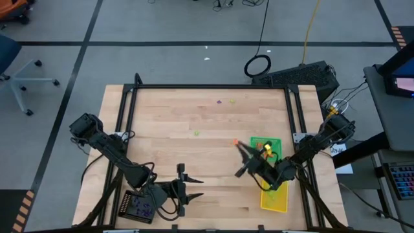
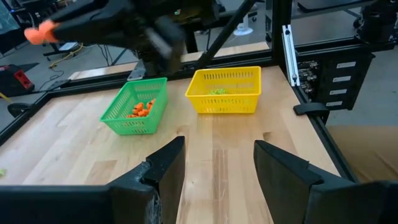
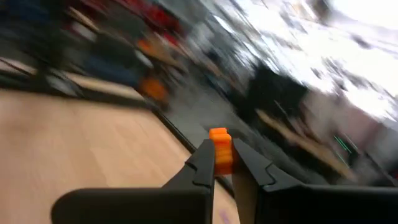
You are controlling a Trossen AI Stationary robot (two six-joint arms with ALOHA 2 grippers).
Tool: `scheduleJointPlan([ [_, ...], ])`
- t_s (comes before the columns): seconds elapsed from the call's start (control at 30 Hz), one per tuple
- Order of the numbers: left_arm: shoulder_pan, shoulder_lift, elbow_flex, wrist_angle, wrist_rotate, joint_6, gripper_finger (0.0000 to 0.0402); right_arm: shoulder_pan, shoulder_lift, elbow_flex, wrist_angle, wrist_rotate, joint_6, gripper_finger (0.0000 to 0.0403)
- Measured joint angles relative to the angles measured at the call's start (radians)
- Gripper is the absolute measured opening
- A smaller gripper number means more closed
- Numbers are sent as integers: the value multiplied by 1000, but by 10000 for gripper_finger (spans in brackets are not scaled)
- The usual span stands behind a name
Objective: Sort Halloween decoration
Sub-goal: Put the orange skeleton toy into the green bin
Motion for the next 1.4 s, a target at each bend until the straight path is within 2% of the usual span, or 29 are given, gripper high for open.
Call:
scheduleJointPlan([
  [0.07,0,0,0,0,0,0,191,-1,0,0,1,116,20,15],
  [0.1,0,0,0,0,0,0,191,-1,0,0,2,129,33,15],
  [0.37,0,0,0,1,0,0,191,-2,-33,10,65,145,124,15],
  [0.53,0,0,0,1,0,0,191,3,-41,10,53,201,175,15],
  [0.63,0,0,0,1,0,0,191,6,-35,10,-10,220,252,15],
  [0.7,0,0,0,1,0,0,191,7,-26,7,-103,203,364,15],
  [0.77,0,0,0,1,0,0,191,4,-17,5,-221,101,544,15],
  [0.9,0,0,0,2,0,0,191,-58,-15,5,-491,-220,939,15],
  [1.0,0,0,0,2,0,-1,191,-112,-15,5,-668,-365,1141,15],
  [1.23,0,0,0,1,0,0,191,-206,-71,34,-1016,-618,1357,15],
  [1.3,0,0,0,1,0,0,191,-223,-106,76,-1190,-689,1400,15],
  [1.4,0,0,0,1,0,-1,191,-236,-154,168,-1492,-728,1455,15],
])
